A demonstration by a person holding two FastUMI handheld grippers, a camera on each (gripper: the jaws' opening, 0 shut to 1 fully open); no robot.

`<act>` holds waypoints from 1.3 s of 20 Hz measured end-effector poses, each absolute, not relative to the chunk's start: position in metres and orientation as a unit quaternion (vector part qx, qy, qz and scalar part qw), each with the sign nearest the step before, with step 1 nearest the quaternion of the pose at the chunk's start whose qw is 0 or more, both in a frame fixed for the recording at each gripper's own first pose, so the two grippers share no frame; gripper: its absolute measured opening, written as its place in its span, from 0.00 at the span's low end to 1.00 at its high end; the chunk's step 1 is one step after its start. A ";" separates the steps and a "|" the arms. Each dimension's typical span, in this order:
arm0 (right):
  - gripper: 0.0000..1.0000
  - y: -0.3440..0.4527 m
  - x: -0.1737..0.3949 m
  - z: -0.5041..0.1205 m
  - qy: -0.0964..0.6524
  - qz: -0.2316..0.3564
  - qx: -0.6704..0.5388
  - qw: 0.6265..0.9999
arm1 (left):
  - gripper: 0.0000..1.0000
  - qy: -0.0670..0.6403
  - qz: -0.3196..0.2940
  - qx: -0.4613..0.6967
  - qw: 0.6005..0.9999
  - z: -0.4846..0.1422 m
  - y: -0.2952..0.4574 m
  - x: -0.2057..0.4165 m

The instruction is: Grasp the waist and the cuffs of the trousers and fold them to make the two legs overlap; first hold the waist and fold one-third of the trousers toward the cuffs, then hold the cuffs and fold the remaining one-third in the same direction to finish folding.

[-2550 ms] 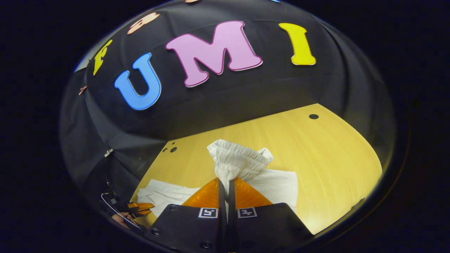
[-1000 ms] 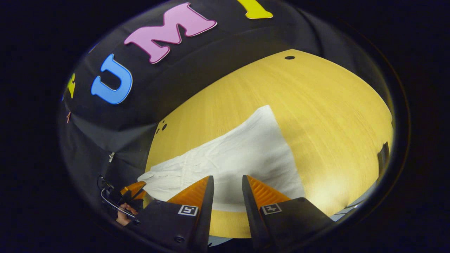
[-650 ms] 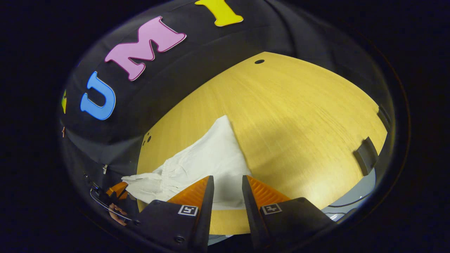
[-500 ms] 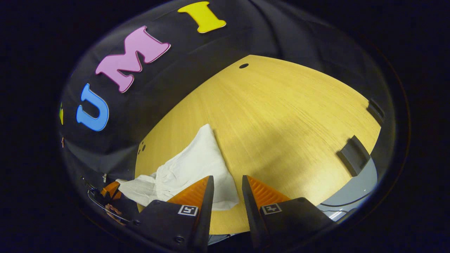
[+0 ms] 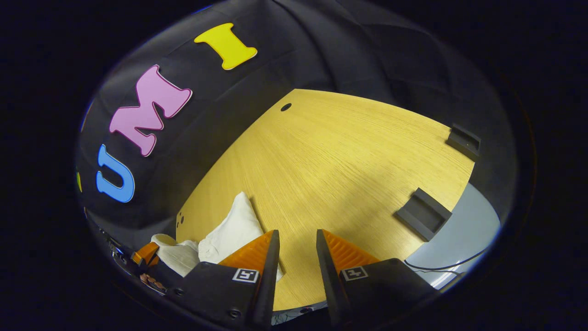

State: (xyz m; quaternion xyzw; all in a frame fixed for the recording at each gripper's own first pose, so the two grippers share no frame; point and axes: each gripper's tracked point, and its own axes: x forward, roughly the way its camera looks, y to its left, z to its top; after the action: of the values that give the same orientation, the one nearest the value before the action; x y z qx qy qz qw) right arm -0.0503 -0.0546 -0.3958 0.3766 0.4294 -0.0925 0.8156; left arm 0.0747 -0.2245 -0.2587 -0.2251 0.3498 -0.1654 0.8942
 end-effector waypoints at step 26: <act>0.50 -0.099 -0.052 -0.397 0.432 -0.102 0.382 0.810 | 0.89 0.466 -0.294 -0.011 0.835 -0.385 -0.360 0.002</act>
State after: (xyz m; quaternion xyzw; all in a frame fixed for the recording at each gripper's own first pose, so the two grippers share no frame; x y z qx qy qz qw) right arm -0.0518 -0.0988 -0.3974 0.3822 0.4325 -0.1023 0.8102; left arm 0.0021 -0.3605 -0.3846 -0.0112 0.4660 -0.2938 0.8345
